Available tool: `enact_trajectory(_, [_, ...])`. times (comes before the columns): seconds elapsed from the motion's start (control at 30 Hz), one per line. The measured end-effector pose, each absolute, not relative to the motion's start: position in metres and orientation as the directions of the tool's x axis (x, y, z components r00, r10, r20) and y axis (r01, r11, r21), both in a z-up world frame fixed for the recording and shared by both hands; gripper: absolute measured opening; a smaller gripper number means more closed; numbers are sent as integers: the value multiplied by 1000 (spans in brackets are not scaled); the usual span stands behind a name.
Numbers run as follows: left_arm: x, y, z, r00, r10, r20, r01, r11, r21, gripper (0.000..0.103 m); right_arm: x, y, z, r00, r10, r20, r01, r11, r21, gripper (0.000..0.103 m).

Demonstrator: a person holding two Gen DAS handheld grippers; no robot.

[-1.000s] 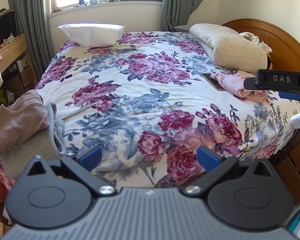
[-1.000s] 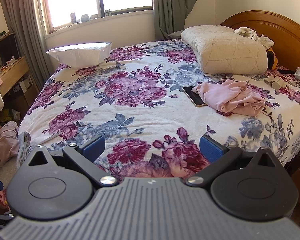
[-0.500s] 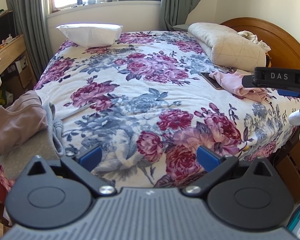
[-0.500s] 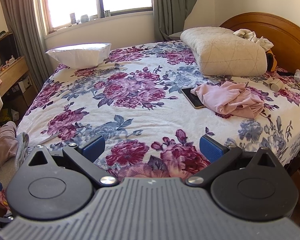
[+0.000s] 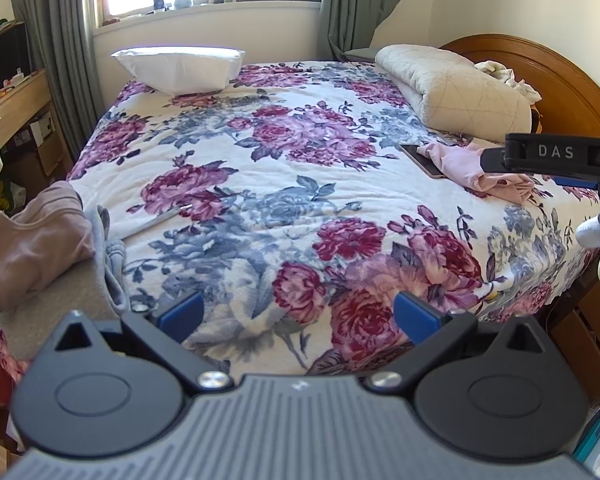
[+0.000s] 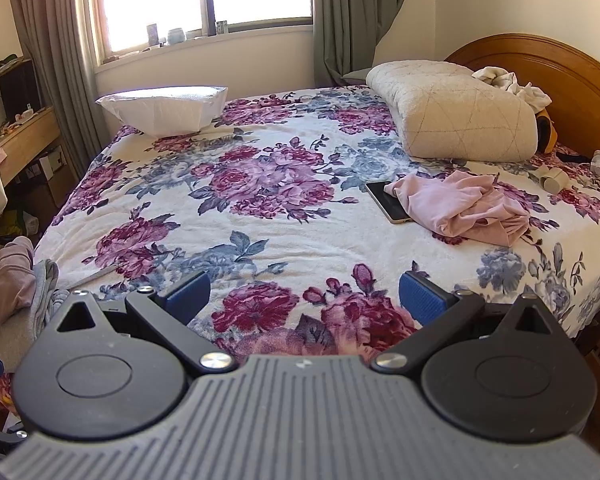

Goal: Fold clothes
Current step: 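Move the right tool toward the crumpled pink T-shirt on the bed, then close the right gripper on the pink T-shirt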

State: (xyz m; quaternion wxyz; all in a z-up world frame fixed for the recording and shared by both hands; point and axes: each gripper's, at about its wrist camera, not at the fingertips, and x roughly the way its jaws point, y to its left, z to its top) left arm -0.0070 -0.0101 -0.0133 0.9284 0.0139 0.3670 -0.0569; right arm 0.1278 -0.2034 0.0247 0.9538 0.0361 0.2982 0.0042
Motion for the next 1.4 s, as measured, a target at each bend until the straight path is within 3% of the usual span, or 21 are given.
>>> enact_trajectory(0.43, [-3,-15,-21,717,-86,-692,125,992,6,103,130,-200,18,834,46,-550,-16,998,59,103])
enact_trajectory(0.57, [6,-10,-26,694,-95,-714,109,994,-26,103,135,-216,8,871,68,-486,-14,993,115,103])
enact_trajectory(0.63, [12,-7,-30,679,-95,-728,99,994,-37,103,142,-237,-11,913,87,-398,-22,986,165,103])
enact_trajectory(0.7, [18,-5,-34,664,-85,-743,87,996,-35,103,157,-260,-37,940,45,-339,10,987,159,103])
enact_trajectory(0.87, [40,-5,-47,613,-56,-788,53,998,-30,103,227,-350,-112,899,-168,-404,247,957,151,102])
enact_trajectory(1.07, [67,-27,-58,568,-50,-821,79,997,-6,103,304,-458,-174,835,-291,-468,449,852,271,86])
enact_trajectory(1.23, [83,-33,-58,575,-27,-818,68,998,14,103,353,-491,-189,856,-315,-411,441,859,260,84])
enact_trajectory(1.33, [93,-31,-61,576,13,-818,39,998,43,103,387,-503,-203,835,-316,-450,461,849,258,68])
enact_trajectory(1.4, [99,-31,-62,567,22,-824,30,998,48,103,403,-509,-208,822,-315,-474,477,836,272,51])
